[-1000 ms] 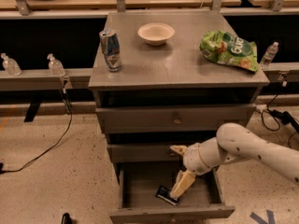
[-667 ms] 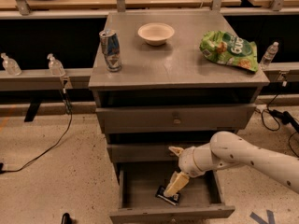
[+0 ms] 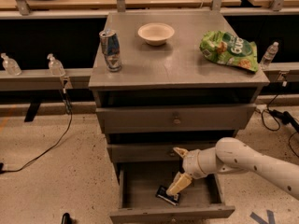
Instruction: Pick rxbar blueberry from bottom drawer and place on counter
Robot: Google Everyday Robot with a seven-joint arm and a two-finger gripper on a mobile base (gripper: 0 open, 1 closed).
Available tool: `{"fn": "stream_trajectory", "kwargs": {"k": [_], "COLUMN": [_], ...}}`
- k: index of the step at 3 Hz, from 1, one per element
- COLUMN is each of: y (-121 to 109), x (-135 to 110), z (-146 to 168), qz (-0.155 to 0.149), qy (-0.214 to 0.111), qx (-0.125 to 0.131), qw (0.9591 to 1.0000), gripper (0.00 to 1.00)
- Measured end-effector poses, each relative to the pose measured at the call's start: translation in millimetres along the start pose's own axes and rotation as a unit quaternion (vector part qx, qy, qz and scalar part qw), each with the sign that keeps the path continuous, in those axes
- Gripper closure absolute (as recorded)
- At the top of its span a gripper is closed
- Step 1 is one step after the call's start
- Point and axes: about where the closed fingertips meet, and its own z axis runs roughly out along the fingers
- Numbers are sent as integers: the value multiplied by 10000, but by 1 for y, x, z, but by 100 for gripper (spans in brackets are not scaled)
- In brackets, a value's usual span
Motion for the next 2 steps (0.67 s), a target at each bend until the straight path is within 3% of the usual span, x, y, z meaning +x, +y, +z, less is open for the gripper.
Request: {"fn": "stream_trajectory", "kwargs": {"k": [1, 2], "y": [-16, -23], "x": [46, 94], "z": [29, 66], "qz": [251, 585], "qy": [-202, -203], "qx": [20, -80], "qw": [9995, 9980], "gripper": [0, 15]}}
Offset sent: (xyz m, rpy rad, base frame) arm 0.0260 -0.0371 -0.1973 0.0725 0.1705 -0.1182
